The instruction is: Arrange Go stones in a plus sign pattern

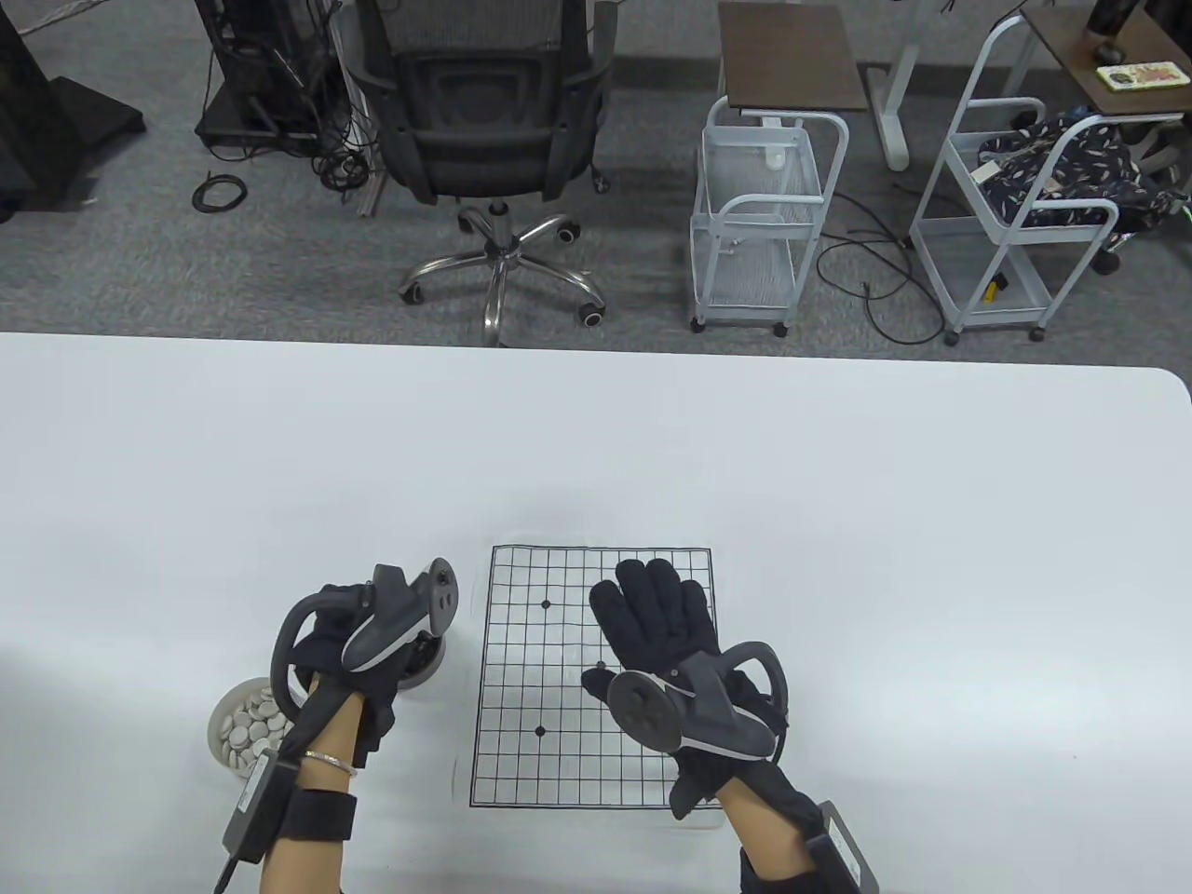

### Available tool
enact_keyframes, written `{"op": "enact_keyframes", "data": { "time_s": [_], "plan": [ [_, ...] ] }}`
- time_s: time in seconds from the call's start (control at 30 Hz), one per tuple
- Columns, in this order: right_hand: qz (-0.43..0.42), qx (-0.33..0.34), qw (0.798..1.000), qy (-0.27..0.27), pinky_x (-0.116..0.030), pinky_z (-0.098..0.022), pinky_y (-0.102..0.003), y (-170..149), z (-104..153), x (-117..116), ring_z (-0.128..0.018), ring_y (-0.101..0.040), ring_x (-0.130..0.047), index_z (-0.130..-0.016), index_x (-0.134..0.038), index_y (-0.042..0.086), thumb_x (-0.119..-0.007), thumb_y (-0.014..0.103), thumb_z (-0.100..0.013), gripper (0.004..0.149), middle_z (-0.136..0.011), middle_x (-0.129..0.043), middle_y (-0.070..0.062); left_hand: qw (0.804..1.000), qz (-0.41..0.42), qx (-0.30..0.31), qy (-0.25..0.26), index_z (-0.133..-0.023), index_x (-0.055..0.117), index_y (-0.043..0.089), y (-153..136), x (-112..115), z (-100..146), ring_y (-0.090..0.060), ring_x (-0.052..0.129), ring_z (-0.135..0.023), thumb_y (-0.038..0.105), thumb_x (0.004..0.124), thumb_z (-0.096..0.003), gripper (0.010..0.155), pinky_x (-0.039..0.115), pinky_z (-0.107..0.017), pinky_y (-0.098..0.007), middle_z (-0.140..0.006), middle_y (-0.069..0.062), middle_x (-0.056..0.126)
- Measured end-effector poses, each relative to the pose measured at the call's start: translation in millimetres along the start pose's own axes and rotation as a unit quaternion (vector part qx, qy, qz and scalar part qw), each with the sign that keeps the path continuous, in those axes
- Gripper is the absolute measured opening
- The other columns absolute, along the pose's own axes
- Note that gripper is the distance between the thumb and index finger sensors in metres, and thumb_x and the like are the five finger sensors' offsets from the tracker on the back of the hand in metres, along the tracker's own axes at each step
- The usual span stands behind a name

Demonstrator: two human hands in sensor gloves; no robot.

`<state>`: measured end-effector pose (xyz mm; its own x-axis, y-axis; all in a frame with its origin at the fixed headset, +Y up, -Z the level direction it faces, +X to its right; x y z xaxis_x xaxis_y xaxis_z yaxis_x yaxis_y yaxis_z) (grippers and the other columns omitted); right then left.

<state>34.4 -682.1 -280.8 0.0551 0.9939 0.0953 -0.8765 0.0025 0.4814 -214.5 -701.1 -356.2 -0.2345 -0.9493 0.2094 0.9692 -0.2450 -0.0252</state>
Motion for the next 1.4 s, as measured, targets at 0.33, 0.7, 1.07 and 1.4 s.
{"op": "enact_keyframes", "data": {
  "time_s": [0.33, 0.7, 1.07, 1.4],
  "plan": [
    [-0.007, -0.015, 1.0, -0.002, -0.029, -0.075, -0.061, -9.4, 1.8, 0.5, -0.107, -0.055, -0.025, -0.114, -0.018, 0.009, -0.051, 0.053, -0.057, 0.079, -0.117, -0.019, -0.026, 0.966, 0.183, 0.182, -0.001, -0.08, 0.087, 0.028, 88.9, -17.9, 8.4, -0.003, 0.098, -0.04, 0.046, 0.065, -0.0497, 0.041, 0.083, -0.058, -0.037, -0.061, 0.008, 0.104],
    [-0.013, -0.03, 0.999, -0.002, -0.029, -0.075, -0.061, -19.3, 3.6, 0.6, -0.107, -0.055, -0.024, -0.114, -0.019, 0.01, -0.051, 0.053, -0.057, 0.078, -0.117, -0.019, -0.026, 0.97, 0.16, 0.177, -0.032, -0.077, 0.089, 0.025, 150.6, 25.3, -3.6, -0.004, 0.095, -0.037, 0.045, 0.066, -0.0502, 0.041, 0.083, -0.055, -0.037, -0.056, 0.005, 0.102],
    [-0.014, -0.035, 0.999, -0.007, -0.029, -0.075, -0.062, -21.0, 3.9, 0.8, -0.107, -0.055, -0.025, -0.114, -0.019, 0.01, -0.051, 0.053, -0.057, 0.078, -0.117, -0.019, -0.026, 0.973, 0.161, 0.162, -0.007, -0.074, 0.088, 0.025, 153.6, 30.0, -1.8, -0.004, 0.094, -0.035, 0.049, 0.071, -0.0476, 0.04, 0.084, -0.054, -0.036, -0.049, 0.007, 0.1],
    [-0.013, -0.037, 0.999, -0.003, -0.029, -0.075, -0.062, -21.5, 3.9, 0.3, -0.107, -0.055, -0.025, -0.114, -0.02, 0.01, -0.051, 0.053, -0.057, 0.078, -0.117, -0.019, -0.026, 0.981, 0.122, 0.148, 0.016, -0.074, 0.086, 0.029, 158.0, 31.2, 1.9, -0.004, 0.094, -0.037, 0.053, 0.071, -0.0462, 0.039, 0.083, -0.055, -0.037, -0.05, 0.01, 0.098]
  ]
}}
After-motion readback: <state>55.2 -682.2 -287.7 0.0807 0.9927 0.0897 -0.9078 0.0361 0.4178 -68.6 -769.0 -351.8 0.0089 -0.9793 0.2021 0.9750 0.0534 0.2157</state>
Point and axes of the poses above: the tracker on the back of each hand, its own y axis roughly to the thumb side, its own z axis roughly from the fingertips to the wrist, x = y × z, the point moved 3 cm from there along -z, roughly from the wrist to the fingertips
